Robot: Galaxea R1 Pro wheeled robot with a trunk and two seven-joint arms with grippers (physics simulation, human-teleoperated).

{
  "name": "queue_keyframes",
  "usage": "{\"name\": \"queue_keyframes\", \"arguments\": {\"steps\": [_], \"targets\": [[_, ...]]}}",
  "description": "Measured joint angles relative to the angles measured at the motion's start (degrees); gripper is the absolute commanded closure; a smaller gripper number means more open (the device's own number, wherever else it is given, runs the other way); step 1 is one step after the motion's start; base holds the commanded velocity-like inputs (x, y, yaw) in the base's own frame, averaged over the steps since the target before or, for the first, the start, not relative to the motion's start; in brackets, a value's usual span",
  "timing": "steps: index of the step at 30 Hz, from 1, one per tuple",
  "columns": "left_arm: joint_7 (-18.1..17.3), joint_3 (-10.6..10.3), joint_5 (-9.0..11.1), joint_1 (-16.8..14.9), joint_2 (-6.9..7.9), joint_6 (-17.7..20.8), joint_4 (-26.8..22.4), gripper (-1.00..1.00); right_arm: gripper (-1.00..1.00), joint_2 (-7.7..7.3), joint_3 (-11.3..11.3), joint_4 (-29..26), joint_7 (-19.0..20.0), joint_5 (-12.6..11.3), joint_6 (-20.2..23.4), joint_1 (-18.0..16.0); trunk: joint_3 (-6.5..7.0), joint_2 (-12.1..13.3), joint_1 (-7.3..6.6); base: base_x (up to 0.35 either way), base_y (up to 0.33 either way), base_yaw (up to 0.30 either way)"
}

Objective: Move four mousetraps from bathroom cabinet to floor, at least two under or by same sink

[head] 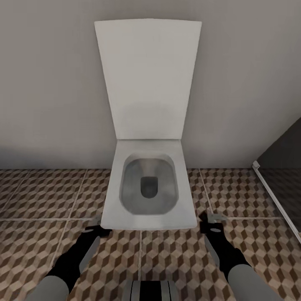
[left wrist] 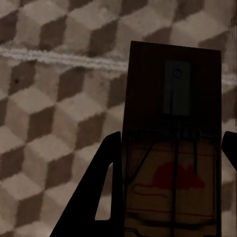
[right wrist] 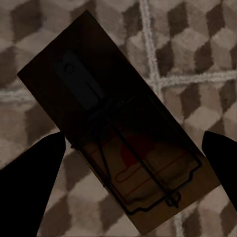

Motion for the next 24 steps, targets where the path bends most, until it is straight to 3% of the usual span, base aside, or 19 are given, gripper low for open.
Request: {"name": "queue_keyframes", "arguments": {"steps": [6, 13, 24], "targets": [[0.3, 0.3, -2.5, 0.0, -0.56, -0.2, -0.4, 1.0, 1.0, 0.17, 0.0, 2.3, 0.0, 0.3, -0.9, -0.3, 0.0, 0.0, -0.01, 0.055, 0.0, 0.0], [0.3, 0.5, -2.9, 0.0, -0.51, -0.3, -0.6, 1.0, 1.0, 0.25, 0.0, 3.9, 0.0, 0.4, -1.1, -0.4, 0.0, 0.0, -0.01, 0.189, 0.0, 0.0], [0.3, 1.3, -3.0, 0.0, -0.39, -0.3, -0.8, 1.0, 1.0, -0.29, 0.1, 4.5, 0.0, 0.4, -1.2, -0.4, 0.0, 0.0, 0.0, 0.022, 0.0, 0.0]]}}
